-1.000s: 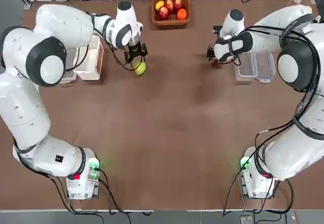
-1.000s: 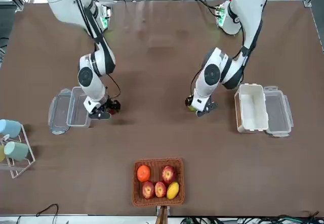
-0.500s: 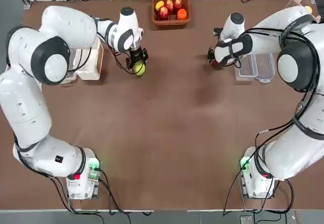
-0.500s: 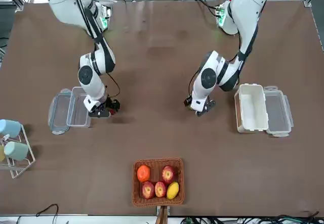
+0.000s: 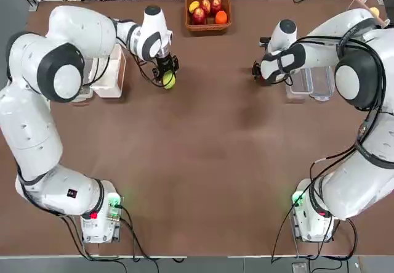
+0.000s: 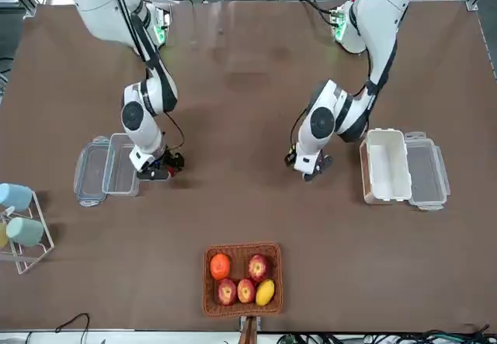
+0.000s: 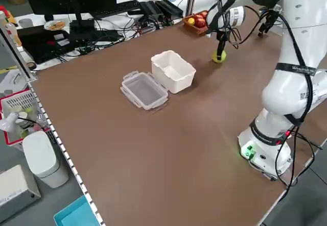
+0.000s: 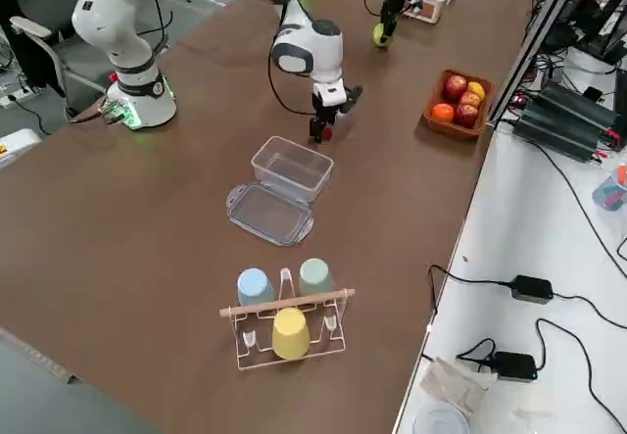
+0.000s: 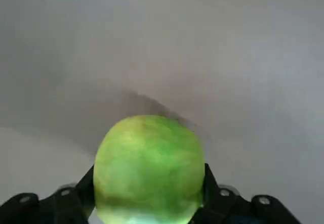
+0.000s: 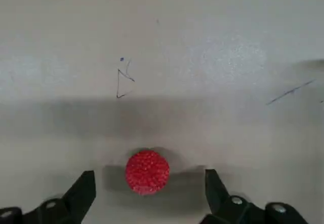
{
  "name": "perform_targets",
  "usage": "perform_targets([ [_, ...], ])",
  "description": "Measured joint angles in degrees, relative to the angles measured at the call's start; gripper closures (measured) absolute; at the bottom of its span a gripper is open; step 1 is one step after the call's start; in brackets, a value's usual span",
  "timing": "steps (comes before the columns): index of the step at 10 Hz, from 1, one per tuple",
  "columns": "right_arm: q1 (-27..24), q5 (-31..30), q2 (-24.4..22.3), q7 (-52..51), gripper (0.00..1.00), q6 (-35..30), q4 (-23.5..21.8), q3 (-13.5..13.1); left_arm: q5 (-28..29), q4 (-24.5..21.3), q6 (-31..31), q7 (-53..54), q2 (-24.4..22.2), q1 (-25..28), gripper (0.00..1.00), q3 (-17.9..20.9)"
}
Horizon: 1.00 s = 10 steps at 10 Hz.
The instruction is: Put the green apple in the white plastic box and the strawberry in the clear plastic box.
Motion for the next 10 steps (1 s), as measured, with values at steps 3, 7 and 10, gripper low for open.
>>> perform_targets([
  [3, 0.0, 0.0, 0.0, 0.0, 0.44, 0.0, 0.0, 0.0, -0.3, 7.5, -16.6, 1.4, -7.7, 3.9, 0.21, -0.1],
  [7, 0.0, 0.0, -0.1, 0.0, 0.6, 0.1, 0.0, -0.3, -3.2, 8.2, -25.1, 13.4, -17.2, 16.9, 0.21, 0.1],
  [10, -0.6, 0.0, -0.3, -0.3, 0.65, -1.1, 0.5, -0.8, -3.1, 6.3, -25.0, 22.1, -16.7, 26.5, 0.21, 0.2],
])
